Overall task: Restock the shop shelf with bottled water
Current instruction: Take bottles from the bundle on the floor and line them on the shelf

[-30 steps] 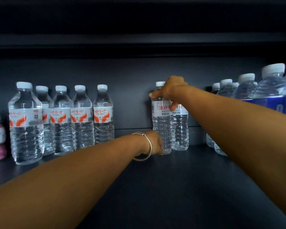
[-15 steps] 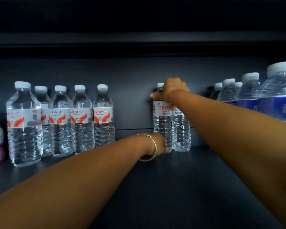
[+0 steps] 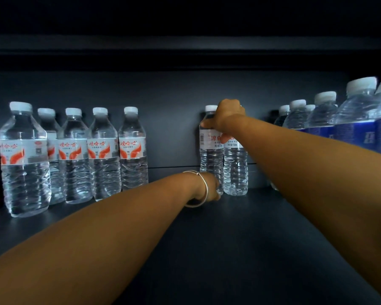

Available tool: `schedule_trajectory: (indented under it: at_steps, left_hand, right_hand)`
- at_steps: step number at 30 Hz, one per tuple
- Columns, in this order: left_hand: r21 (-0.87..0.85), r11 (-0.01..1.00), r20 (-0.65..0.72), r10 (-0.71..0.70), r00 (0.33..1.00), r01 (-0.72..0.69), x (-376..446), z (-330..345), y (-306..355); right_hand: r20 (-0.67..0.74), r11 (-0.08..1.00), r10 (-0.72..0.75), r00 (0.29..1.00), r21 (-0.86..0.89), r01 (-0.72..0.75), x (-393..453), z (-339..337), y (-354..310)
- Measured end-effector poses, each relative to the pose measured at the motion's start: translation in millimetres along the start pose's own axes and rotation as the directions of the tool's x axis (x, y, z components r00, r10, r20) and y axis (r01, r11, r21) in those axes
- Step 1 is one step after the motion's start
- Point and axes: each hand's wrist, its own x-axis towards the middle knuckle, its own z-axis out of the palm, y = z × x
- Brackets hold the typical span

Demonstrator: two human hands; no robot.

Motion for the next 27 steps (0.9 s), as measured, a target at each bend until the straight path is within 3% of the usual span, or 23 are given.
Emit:
schedule_trajectory:
  at_steps: [7,11,14,20,23,25,27]
  left_hand:
    - [-0.014,1.0,-0.043,0.016,0.999,-0.016,-10.7,-1.9,-3.7]
    - [-0.015,0.998,-0.067,0.052,0.996,-0.053,-28.0,-2.6,-0.2]
    - [-0.032,0.997,-0.083,0.068,0.994,-0.071,-43.6,-3.4,6.0]
    - [-0.02,0.989,-0.121,0.145,0.982,-0.149,-76.4,-6.3,34.9]
    - [-0.097,0.979,-0.189,0.161,0.969,-0.182,-101.1,-15.2,56.1]
    - [-0.141,0.967,-0.218,0.177,0.96,-0.211,-124.7,-22.7,75.1]
    - [-0.149,0.959,-0.251,0.199,0.947,-0.241,-150.3,-27.3,96.9]
  right_hand:
    - [0.006,0.998,-0.014,1.0,-0.053,0.015,-13.2,-5.4,6.1]
    - [0.076,0.98,-0.021,0.997,-0.197,0.035,-34.8,-16.4,14.4]
    - [0.186,0.943,-0.072,0.98,-0.308,0.128,-63.9,-26.9,19.1]
    - [0.369,0.713,-0.104,0.924,-0.62,0.327,-149.0,-61.0,25.9]
    - [0.419,0.573,-0.117,0.9,-0.712,0.406,-183.3,-89.9,31.4]
    - [0.416,0.528,-0.115,0.902,-0.743,0.41,-204.8,-108.7,36.5]
    - [0.388,0.552,-0.125,0.913,-0.738,0.389,-227.5,-128.1,42.5]
